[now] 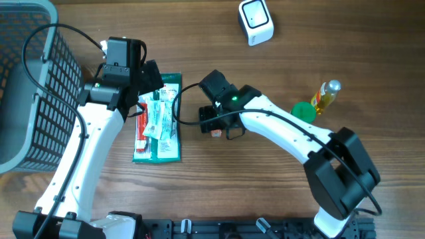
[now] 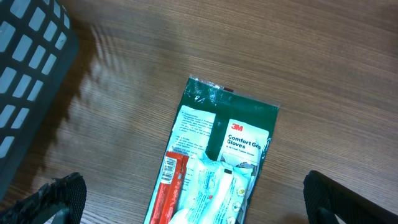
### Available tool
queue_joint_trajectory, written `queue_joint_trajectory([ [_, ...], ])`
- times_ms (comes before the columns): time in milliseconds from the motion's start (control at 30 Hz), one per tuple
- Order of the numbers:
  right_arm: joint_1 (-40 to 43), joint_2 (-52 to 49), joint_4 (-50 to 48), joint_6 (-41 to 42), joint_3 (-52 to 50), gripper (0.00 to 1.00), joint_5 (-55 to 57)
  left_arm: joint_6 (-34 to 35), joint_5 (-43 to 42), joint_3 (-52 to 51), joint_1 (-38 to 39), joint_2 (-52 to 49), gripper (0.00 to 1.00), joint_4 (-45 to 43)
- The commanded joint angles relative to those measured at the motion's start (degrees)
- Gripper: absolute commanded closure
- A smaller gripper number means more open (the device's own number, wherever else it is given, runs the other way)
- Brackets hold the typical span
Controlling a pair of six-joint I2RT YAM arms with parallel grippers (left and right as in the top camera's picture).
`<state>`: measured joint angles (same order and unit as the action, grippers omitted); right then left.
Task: Scan the item barcode
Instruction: 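Reach the right gripper to the orange Kleenex pack and grasp it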
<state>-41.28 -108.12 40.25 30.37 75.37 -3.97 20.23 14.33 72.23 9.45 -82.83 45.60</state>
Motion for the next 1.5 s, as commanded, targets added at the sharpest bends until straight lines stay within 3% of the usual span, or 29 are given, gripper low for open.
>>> queue_joint_trajectory([
  [0,-0.2,-2.93,-0.59,1.31,0.63,0.28,0.92,-0.09,0.52,0.2,-0.24,-0.04,0.0,-0.11],
  [100,-0.17,-3.34,-1.09,1.29,0.63,0.32,0.94,-0.09,0.55,0.2,-0.24,-0.04,0.0,-0.11],
  [200,-0.17,-3.34,-1.68,1.29,0.63,0.54,0.94,-0.09,0.55,0.22,-0.24,-0.04,0.0,-0.11],
  [233,-0.17,-3.34,-1.66,1.27,0.63,0.57,0.94,-0.09,0.55,0.22,-0.24,-0.04,0.0,-0.11],
  [500,-0.17,-3.45,-1.6,1.14,0.63,0.67,0.96,-0.09,0.55,0.22,-0.24,-0.04,0.0,-0.11],
  [567,-0.17,-3.45,-0.85,1.07,0.63,0.75,0.98,-0.09,0.52,0.2,-0.24,-0.04,0.0,-0.11],
  [633,0.02,-3.23,-0.74,-0.87,0.79,0.9,2.01,-0.09,0.52,0.2,-0.24,-0.04,0.0,-0.11],
  [933,2.14,6.32,10.69,-2.08,1.01,0.89,16.15,-0.09,0.52,0.2,-0.24,-0.04,0.0,-0.11],
  [1467,2.14,6.27,5.35,1.31,-8.17,0.84,19.76,-0.09,0.55,0.22,-0.24,-0.04,0.0,-0.11],
])
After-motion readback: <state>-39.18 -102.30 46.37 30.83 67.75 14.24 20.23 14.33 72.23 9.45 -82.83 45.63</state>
